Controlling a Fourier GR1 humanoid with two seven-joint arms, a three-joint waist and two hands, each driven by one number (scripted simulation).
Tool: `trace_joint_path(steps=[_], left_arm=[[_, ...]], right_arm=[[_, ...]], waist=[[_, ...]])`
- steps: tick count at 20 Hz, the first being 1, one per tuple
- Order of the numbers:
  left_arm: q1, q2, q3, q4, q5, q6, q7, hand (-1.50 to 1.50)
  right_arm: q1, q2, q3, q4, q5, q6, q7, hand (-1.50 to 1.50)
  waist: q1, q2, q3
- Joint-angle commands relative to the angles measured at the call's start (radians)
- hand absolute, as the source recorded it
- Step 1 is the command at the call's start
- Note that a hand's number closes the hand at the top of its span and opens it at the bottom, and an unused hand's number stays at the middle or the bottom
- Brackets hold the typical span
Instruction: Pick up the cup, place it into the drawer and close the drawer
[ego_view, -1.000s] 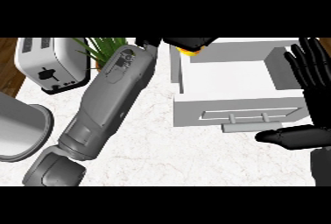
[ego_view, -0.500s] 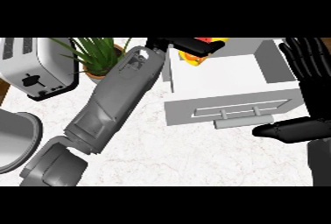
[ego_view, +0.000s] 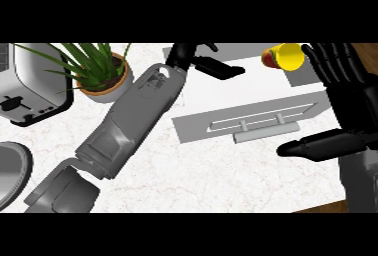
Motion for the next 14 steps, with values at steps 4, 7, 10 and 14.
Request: trace_joint_path(steps=[4, 7, 10, 14], left_arm=[[0.037, 0.000, 0.024, -0.063, 0.134, -0.003, -0.078, -1.50], [0.048, 0.000, 0.038, -0.102, 0.198, -0.058, -0.131, -1.50], [0.048, 0.000, 0.055, -0.118, 0.244, -0.037, -0.205, -1.50], [0.039, 0.000, 0.061, -0.118, 0.287, 0.022, -0.232, -1.50]], right_arm=[[-0.027, 0.024, 0.070, 0.028, -0.102, 0.116, -0.004, -1.50], [-0.041, 0.023, 0.141, -0.002, -0.155, 0.201, 0.025, 1.50], [-0.021, -0.021, 0.174, 0.018, -0.214, 0.309, 0.048, 1.50], [0.006, -0.145, 0.252, -0.007, -0.130, 0.409, 0.138, 1.50]], waist=[[-0.020, 0.007, -0.001], [-0.017, 0.000, -0.003], [-0.012, 0.000, -0.002], [0.026, -0.022, -0.003]])
